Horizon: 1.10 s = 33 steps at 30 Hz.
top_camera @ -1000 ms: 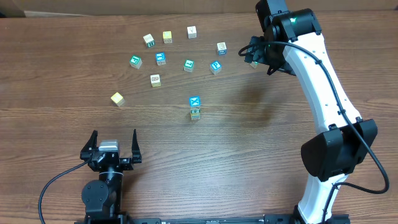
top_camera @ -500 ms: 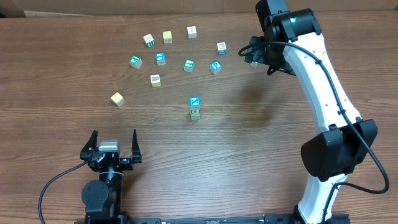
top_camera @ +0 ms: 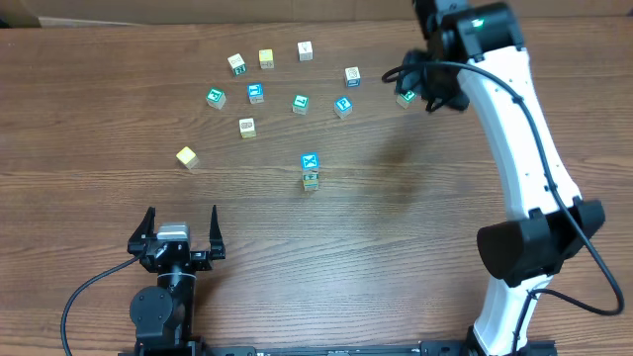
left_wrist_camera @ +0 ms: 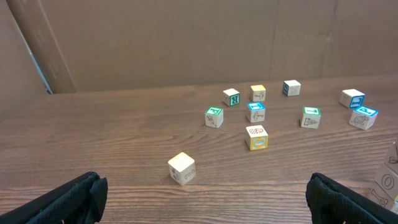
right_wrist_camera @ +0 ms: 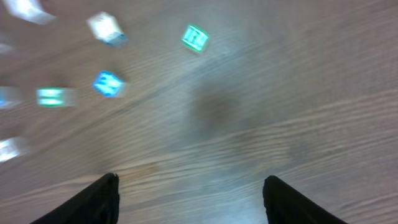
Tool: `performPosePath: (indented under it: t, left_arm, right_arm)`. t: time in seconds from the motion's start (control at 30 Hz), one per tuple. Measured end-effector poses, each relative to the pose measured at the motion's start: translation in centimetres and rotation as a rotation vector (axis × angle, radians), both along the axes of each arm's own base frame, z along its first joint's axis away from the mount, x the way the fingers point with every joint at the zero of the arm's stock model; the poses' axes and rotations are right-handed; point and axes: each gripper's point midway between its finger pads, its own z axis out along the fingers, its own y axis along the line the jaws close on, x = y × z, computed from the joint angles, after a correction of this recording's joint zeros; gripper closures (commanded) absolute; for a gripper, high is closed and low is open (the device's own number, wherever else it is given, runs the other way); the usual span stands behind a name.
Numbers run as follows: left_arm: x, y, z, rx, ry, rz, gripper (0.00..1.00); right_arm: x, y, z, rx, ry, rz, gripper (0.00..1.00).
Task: Form a tower
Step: 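Swing the right gripper over the centre block stack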
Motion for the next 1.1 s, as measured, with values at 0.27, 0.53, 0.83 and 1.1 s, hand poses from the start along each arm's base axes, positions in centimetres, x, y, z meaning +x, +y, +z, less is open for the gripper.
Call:
performPosePath:
  t: [0.27,0.53,0.83,1.1]
  left_arm:
    - [0.0,0.0,0.0,0.0,0.0,0.0,0.0]
    - [0.0,0.0,0.0,0.0,0.0,0.0,0.01]
    - [0.0,0.0,0.0,0.0,0.0,0.0,0.0]
    - [0.0,0.0,0.0,0.0,0.0,0.0,0.0]
  right_arm:
    - [-4.2,7.5,6.4,0.107,-0.106,0.25,0.27]
    - [-6.0,11.9,1.2,0.069,0.048,0.365,0.22]
    - [-6.4,15.8,-7.3,0.017,0.189,0.413,0.17]
    - [-6.9,18.4,-11.5,0.013,0.2,0.46,0.16]
